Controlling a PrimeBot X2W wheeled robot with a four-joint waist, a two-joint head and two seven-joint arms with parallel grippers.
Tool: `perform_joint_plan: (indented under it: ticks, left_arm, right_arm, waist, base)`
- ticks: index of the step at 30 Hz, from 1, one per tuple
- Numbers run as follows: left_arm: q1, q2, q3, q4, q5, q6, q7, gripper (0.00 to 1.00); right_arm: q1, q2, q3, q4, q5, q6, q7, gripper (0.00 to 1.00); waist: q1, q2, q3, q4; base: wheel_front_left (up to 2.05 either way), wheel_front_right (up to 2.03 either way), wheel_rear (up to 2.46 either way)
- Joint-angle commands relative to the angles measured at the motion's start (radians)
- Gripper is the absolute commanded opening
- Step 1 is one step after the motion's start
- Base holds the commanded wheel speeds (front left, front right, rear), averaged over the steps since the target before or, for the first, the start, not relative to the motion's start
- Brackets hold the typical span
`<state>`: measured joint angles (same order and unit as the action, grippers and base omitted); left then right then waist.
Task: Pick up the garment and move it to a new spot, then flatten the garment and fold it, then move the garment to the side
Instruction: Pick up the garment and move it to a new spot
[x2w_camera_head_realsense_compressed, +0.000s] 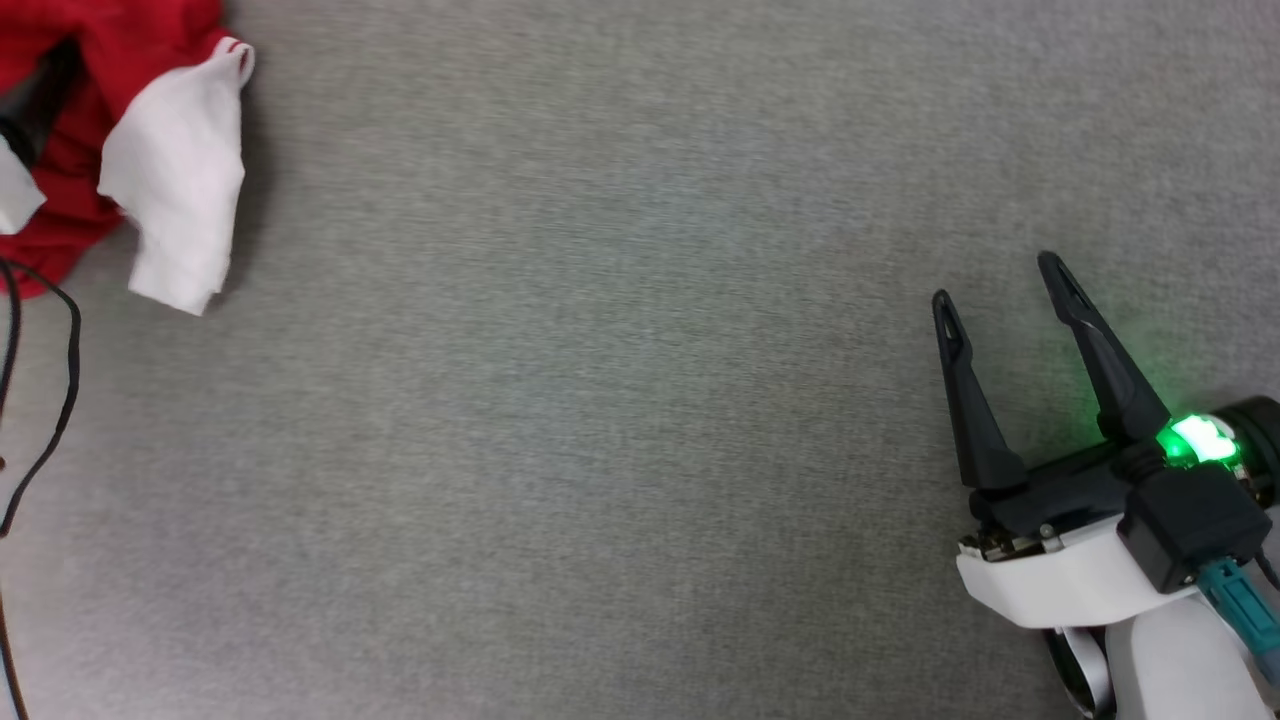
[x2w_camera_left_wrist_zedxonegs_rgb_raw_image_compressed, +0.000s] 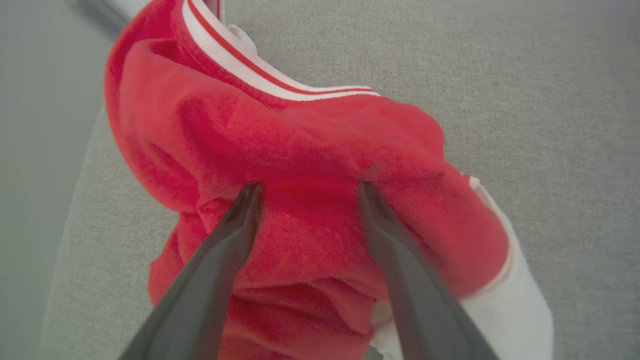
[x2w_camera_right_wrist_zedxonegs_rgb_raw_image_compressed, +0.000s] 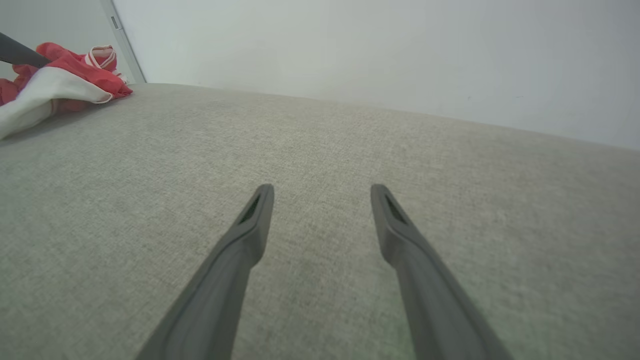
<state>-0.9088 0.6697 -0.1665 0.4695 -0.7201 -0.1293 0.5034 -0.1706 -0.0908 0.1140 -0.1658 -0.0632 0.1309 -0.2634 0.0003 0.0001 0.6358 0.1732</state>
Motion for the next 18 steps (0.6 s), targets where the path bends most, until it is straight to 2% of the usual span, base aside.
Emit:
perform_joint_plan:
  ticks: [1,6,9,10,11,12,18]
  left_arm:
    - [-0.020,0.020,-0.016,0.011,-0.045,-0.001,0.053,1.00]
    - [-0.049,0.070,-0.058,0.051,-0.169,-0.001,0.214,1.00]
    - [-0.046,0.069,-0.074,0.102,-0.226,-0.001,0.293,1.00]
    - [-0.041,0.066,-0.086,0.109,-0.240,-0.001,0.315,0.80]
    - [-0.041,0.066,-0.092,0.115,-0.251,-0.001,0.326,0.02]
    - [-0.041,0.066,-0.102,0.112,-0.259,-0.001,0.330,0.00]
    - [-0.028,0.081,-0.154,0.075,-0.301,-0.002,0.293,0.00]
  right_arm:
    - [-0.020,0.004,0.002,-0.002,-0.003,0.000,-0.002,1.00]
    - [-0.024,0.009,0.009,0.007,-0.002,0.000,-0.001,1.00]
    - [-0.023,0.011,0.012,0.012,-0.008,0.000,-0.001,1.00]
    - [-0.022,0.011,0.013,0.014,-0.009,0.000,-0.001,1.00]
    - [-0.022,0.011,0.013,0.017,-0.009,-0.001,-0.001,1.00]
    - [-0.023,0.012,0.014,0.019,-0.010,-0.001,-0.001,1.00]
    - [-0.031,0.015,0.015,0.026,-0.020,0.000,-0.001,1.00]
  waist:
    - [-0.0003,-0.0001,0.034,-0.036]
    - [-0.0003,-0.0001,0.055,-0.060]
    - [-0.0003,-0.0001,0.060,-0.066]
    - [-0.0003,-0.0001,0.060,-0.068]
    - [-0.0003,-0.0001,0.060,-0.069]
    - [-0.0003,-0.0001,0.060,-0.070]
    - [-0.0003,-0.0001,0.038,-0.066]
  base:
    - [0.00,0.00,0.00]
    - [0.00,0.00,0.00]
    - [0.00,0.00,0.00]
    - [0.00,0.00,0.00]
    - [0.00,0.00,0.00]
    - [0.00,0.00,0.00]
    - [0.00,0.00,0.00]
